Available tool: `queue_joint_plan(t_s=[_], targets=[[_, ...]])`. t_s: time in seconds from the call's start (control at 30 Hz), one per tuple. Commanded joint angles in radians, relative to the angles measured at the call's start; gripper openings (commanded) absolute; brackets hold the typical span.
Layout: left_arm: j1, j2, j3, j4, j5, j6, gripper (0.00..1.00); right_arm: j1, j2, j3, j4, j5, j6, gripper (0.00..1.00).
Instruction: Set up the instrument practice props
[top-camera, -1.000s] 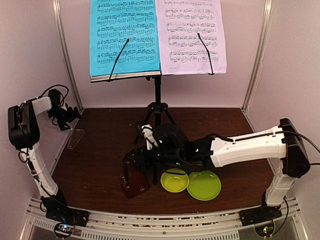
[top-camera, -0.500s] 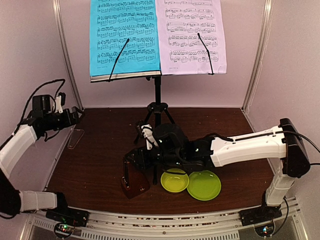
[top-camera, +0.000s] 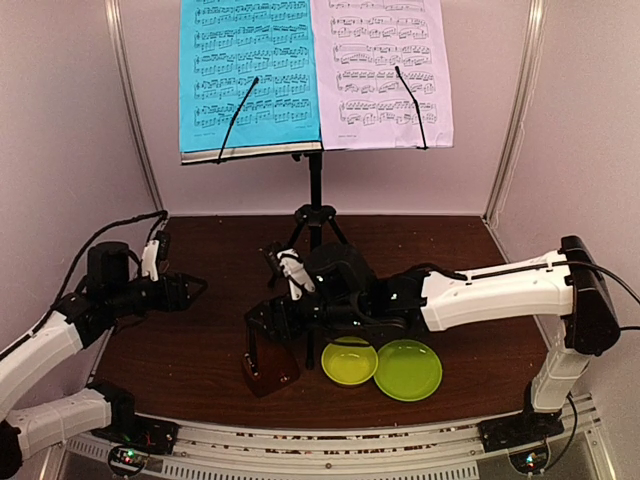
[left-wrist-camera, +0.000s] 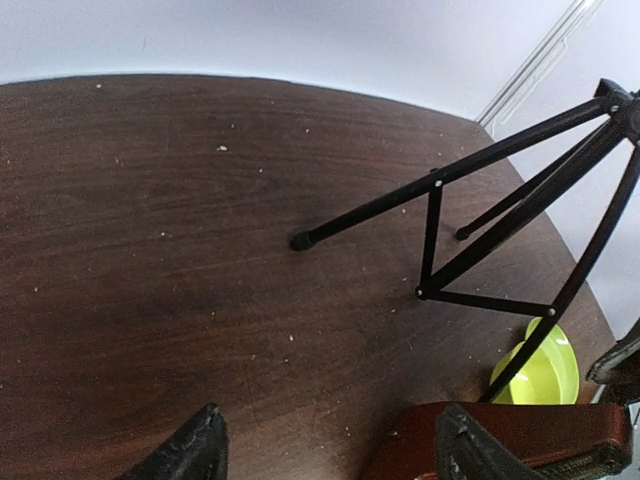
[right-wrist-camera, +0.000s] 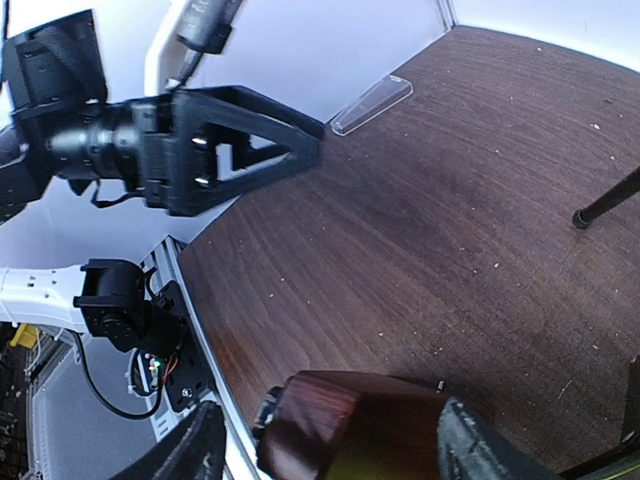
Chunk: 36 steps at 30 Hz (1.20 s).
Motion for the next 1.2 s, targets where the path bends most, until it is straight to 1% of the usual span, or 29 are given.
queue_joint_plan(t_s=[0.0, 0.07, 0.17, 0.27, 0.37, 0.43, 0.53, 0.63, 0.77, 0.93, 1.17], targets=[[-0.021, 0.055, -0.042, 0.085, -0.045, -0.039, 0.72, 0.001, -0.064, 0.052, -0.02, -0.025, -0.036, 0.77], [-0.035, 0.096, -0.051, 0.118, -0.036, -0.054, 0.72, 0.001, -0.088, 0.054, -0.03, -0.017, -0.043, 0.8], [-0.056, 0.152, -0.06, 0.163, -0.04, -0.069, 0.7, 0.001, -0.135, 0.038, -0.063, -0.001, -0.054, 0.8], [-0.064, 0.206, -0.071, 0.205, -0.019, -0.077, 0.69, 0.007, -0.203, -0.047, -0.099, 0.042, -0.052, 0.79], [-0.083, 0.26, -0.078, 0.241, -0.017, -0.083, 0.66, 0.013, -0.256, -0.156, -0.099, 0.098, -0.034, 0.75], [-0.095, 0.296, -0.087, 0.276, -0.015, -0.103, 0.64, 0.023, -0.257, -0.199, -0.1, 0.128, -0.019, 0.68], [-0.105, 0.331, -0.107, 0.342, -0.013, -0.133, 0.61, 0.055, -0.218, -0.226, -0.094, 0.174, -0.014, 0.56], [-0.112, 0.35, -0.109, 0.351, -0.021, -0.135, 0.59, 0.087, -0.149, -0.224, -0.073, 0.194, -0.008, 0.44], [-0.132, 0.366, -0.117, 0.35, -0.024, -0.135, 0.57, 0.099, -0.048, -0.194, -0.051, 0.19, 0.01, 0.32], [-0.138, 0.347, -0.153, 0.352, -0.037, -0.137, 0.56, 0.097, 0.029, -0.15, -0.031, 0.202, -0.002, 0.27], [-0.143, 0.35, -0.171, 0.365, -0.026, -0.138, 0.55, 0.08, 0.091, -0.091, -0.061, 0.249, -0.013, 0.26]])
